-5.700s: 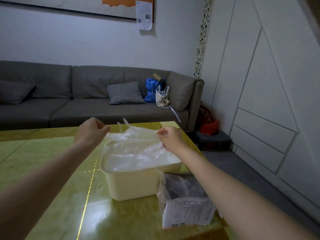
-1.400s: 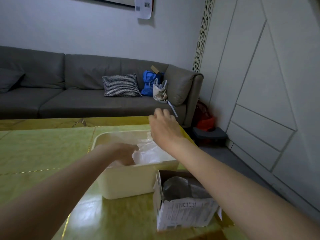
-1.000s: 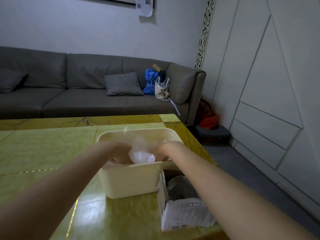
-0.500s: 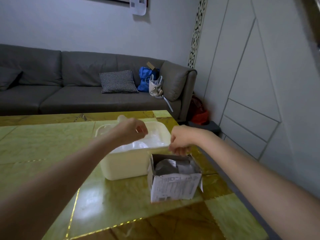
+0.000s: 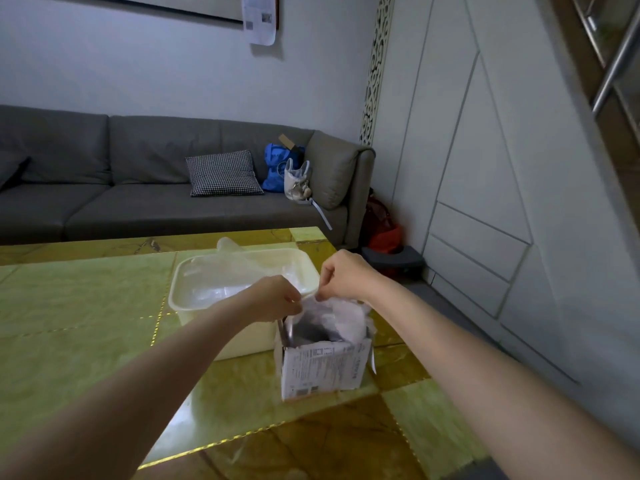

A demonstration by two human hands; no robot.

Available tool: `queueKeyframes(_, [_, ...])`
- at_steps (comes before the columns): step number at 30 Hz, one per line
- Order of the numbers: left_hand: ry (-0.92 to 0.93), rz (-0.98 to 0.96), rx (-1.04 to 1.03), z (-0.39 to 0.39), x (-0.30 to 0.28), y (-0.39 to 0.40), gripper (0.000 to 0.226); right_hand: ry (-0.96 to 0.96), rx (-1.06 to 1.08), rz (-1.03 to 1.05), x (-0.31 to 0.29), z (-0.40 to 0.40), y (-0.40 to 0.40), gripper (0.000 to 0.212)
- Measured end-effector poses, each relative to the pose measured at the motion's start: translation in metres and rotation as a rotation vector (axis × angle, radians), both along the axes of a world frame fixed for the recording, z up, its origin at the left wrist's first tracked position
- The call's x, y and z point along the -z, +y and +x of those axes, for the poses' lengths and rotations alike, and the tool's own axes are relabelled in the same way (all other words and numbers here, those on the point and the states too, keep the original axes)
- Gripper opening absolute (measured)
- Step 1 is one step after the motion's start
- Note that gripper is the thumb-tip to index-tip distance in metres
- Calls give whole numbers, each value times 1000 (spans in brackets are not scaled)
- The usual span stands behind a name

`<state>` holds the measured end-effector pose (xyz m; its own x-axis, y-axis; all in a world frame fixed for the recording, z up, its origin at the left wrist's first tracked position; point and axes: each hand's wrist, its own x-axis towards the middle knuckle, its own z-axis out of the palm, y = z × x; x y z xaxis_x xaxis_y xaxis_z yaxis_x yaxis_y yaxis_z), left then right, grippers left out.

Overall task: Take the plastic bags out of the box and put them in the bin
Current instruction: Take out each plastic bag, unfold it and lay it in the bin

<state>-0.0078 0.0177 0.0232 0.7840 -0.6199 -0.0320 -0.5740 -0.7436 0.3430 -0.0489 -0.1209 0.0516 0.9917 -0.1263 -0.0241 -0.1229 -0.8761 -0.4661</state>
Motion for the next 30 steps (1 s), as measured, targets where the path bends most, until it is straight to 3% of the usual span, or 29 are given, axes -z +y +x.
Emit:
queueKeyframes(3, [-60, -56, -51, 1, -2, -2, 24, -29, 6, 73, -4, -4, -4, 24])
queueKeyframes(7, [-102, -109, -62, 0, -6, -4, 19, 29, -45, 95, -4, -8, -7, 14])
queueKeyframes(11, [-107, -113, -66, -2, -4, -6, 19, 135, -99, 75, -3, -10, -4, 34])
queueKeyframes(20, [40, -187, -42, 0, -4, -1, 25, -26, -26, -50, 14, 0, 6, 12])
queueKeyframes(25, [-46, -270, -68, -1, -1, 0, 26, 51, -122, 73, 4, -1, 4, 22])
queueKeyframes(28, [-35, -284, -64, -2, -2, -1, 39, 68, -81, 267, -5, -4, 6, 52])
queueKeyframes(30, [-41, -293, -51, -2, -6, -1, 43, 84, -38, 359, -10, -4, 7, 55])
